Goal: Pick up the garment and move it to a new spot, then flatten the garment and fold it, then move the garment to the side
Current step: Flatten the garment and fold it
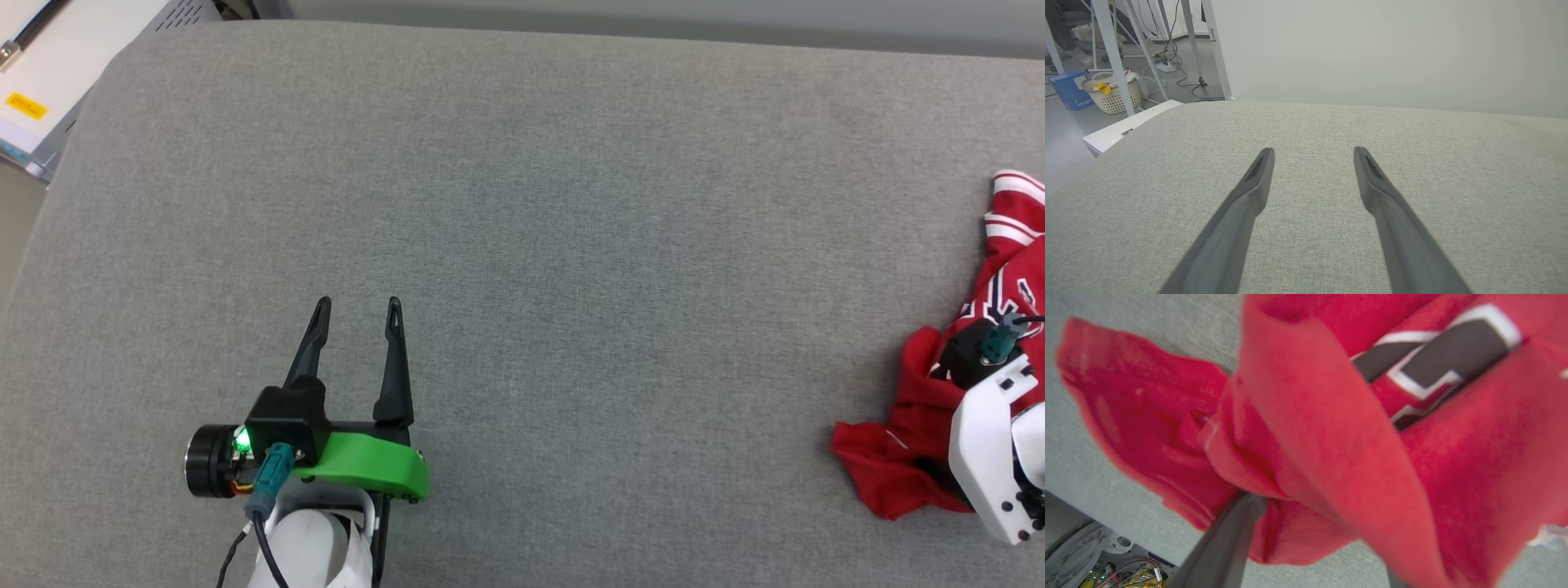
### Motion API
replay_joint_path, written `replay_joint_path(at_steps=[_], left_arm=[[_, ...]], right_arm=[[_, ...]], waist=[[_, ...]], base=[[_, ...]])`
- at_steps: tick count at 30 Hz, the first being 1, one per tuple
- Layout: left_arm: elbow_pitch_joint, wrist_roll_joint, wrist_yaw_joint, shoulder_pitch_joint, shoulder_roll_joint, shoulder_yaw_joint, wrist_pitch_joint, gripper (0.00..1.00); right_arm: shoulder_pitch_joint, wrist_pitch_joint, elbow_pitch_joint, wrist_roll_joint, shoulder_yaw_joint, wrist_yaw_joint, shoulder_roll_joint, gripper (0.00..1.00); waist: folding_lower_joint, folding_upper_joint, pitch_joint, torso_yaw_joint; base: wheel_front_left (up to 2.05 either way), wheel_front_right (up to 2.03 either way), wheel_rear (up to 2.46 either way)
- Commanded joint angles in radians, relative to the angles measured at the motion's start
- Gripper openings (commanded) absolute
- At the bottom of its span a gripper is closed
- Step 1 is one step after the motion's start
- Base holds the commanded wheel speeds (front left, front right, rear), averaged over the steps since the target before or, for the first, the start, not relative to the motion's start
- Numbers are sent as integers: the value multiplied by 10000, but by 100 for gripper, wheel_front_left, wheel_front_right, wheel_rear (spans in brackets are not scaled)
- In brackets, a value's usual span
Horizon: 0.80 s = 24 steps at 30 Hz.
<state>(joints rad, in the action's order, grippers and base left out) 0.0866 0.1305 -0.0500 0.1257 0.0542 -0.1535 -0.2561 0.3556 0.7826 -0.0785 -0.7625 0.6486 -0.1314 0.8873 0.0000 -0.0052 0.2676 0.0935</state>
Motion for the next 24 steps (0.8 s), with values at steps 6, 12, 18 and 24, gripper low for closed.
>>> replay_joint_path(at_steps=[6,12,18,24], left_arm=[[96,86,-110,131,-40,85,-57,100],[179,-9,-95,-97,-40,184,-57,100],[148,-121,-37,-281,-40,255,-57,100],[98,-178,0,-449,-40,329,-57,100]], right_arm=[[-310,-400,-1544,-346,1179,7,-846,100],[153,-1866,-1745,-488,1287,7,-926,0],[452,-3439,-947,-455,567,7,-514,0],[597,-3969,553,-294,-529,7,-368,0]], waist=[[0,52,100,213],[0,52,-352,-17],[0,52,-800,-148],[0,52,-990,-178]], base=[[0,0,0],[0,0,0],[0,0,0],[0,0,0]])
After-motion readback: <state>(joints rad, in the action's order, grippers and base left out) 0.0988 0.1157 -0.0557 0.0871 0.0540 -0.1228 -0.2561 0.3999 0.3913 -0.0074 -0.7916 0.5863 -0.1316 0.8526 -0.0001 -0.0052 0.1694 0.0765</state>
